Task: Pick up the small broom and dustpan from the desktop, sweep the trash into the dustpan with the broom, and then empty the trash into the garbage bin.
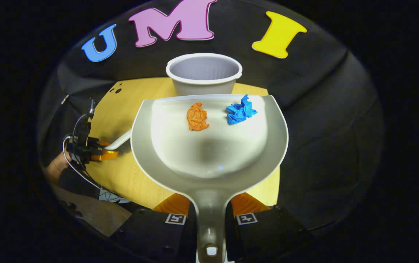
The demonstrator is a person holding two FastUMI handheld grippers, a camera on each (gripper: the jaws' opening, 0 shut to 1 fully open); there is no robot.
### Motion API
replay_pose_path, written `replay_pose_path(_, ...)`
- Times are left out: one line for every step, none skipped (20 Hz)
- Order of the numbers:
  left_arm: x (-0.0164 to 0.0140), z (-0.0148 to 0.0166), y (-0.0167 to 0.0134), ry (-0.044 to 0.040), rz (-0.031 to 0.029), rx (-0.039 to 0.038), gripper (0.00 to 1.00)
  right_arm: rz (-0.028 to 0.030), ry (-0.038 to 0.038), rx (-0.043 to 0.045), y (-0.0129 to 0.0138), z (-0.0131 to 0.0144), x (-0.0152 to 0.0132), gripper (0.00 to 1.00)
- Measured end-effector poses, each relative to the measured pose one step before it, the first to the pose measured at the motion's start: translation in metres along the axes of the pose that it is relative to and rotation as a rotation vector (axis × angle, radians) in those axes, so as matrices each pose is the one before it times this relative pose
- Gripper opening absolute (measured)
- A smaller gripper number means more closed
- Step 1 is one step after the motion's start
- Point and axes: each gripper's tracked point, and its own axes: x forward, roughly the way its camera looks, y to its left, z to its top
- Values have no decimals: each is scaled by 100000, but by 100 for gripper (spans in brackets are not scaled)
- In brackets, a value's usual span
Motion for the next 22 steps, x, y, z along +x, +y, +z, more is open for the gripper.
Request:
replay_pose_path(-126,-171,133,-410,-531,-364,26,-1992,-325,254,-683,970,-570,35)
replay_pose_path(-78,-251,139,-430,-265,-134,26,-1387,106,-24,-699,1285,-357,35)
replay_pose_path(-116,-189,144,-113,-170,50,26,-1504,-248,537,-384,1318,-196,35)
replay_pose_path(-85,-367,142,-280,-154,129,26,-834,-70,812,-370,1095,-12,35)
replay_pose_path(-94,-246,123,-135,-388,57,26,-788,-20,599,-309,1312,257,35)
replay_pose_path(-105,-318,126,-41,-457,139,26,-759,-24,508,-264,1153,331,35)
replay_pose_path(-111,-231,112,-80,-135,183,26,-1009,667,-538,-221,852,342,35)
replay_pose_path(-67,-236,202,-53,-127,68,26,-2091,619,-930,-324,1170,520,35)
replay_pose_path(-109,-162,110,-146,-235,-146,26,-2616,294,-1069,-333,875,578,35)
replay_pose_path(-22,-126,113,-338,-196,-398,26,-2351,345,-1938,-278,946,838,39)
replay_pose_path(-119,-76,53,-380,-394,-402,26,-1923,352,-1366,-110,737,155,39)
replay_pose_path(-30,-97,78,-300,-88,-358,26,-1591,744,-840,-61,866,574,35)
replay_pose_path(-117,-78,153,-180,-51,-204,26,-1356,1085,-1207,46,758,579,35)
replay_pose_path(23,-124,143,-94,85,-227,26,-1485,1441,-1580,-77,707,481,35)
replay_pose_path(6,-53,132,-100,197,-234,26,-1300,1697,-2203,47,556,495,35)
replay_pose_path(-35,-52,106,-71,-43,-107,26,-1161,2073,-2510,16,761,498,35)
replay_pose_path(-35,-16,106,36,-104,-109,26,-1173,2319,-3070,112,550,581,35)
replay_pose_path(73,-80,61,221,-337,52,26,-1100,3201,-3315,-41,468,463,35)
replay_pose_path(9,16,53,335,-122,265,26,-404,4323,-3695,-46,285,425,35)
replay_pose_path(48,9,200,83,153,426,26,-175,4381,-4256,5,246,97,35)
replay_pose_path(5,106,136,4,148,314,26,-484,3899,-4144,-216,227,327,35)
replay_pose_path(50,37,136,-184,190,-82,26,-818,3530,-3784,-165,315,97,35)
